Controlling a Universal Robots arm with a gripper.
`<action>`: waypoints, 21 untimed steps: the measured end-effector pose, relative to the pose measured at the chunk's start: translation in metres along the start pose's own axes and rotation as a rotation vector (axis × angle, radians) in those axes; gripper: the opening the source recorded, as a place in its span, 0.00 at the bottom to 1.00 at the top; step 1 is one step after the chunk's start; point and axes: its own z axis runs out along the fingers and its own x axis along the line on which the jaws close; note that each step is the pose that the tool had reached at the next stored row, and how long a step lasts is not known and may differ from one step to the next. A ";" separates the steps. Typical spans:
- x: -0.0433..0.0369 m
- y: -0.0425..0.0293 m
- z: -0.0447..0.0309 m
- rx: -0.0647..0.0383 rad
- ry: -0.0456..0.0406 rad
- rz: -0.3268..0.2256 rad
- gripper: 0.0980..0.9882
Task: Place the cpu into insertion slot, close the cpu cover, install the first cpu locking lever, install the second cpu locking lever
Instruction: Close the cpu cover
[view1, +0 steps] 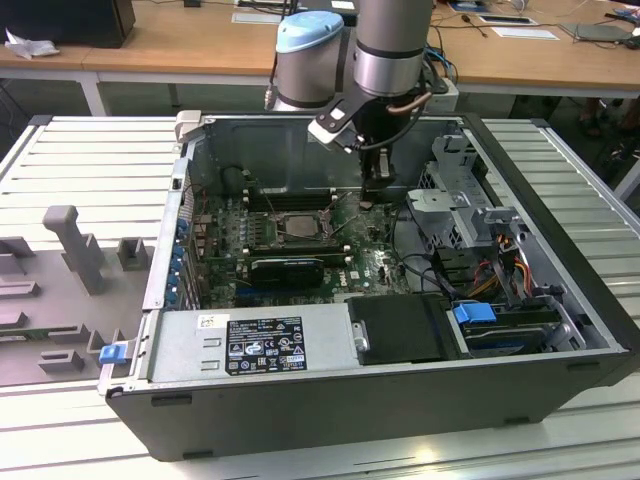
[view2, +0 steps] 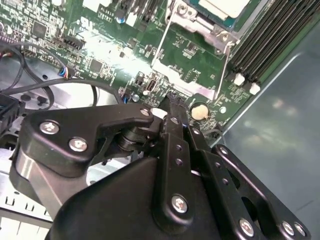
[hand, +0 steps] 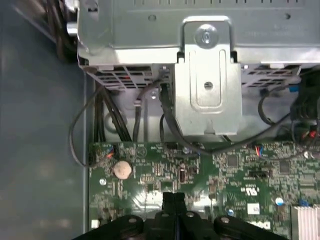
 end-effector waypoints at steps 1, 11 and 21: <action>0.0000 0.0011 0.0026 0.000 0.0000 0.000 0.01; 0.0000 -0.0050 0.0112 0.001 0.0011 -0.003 0.01; -0.0001 -0.0100 0.0109 0.001 0.0012 -0.003 0.01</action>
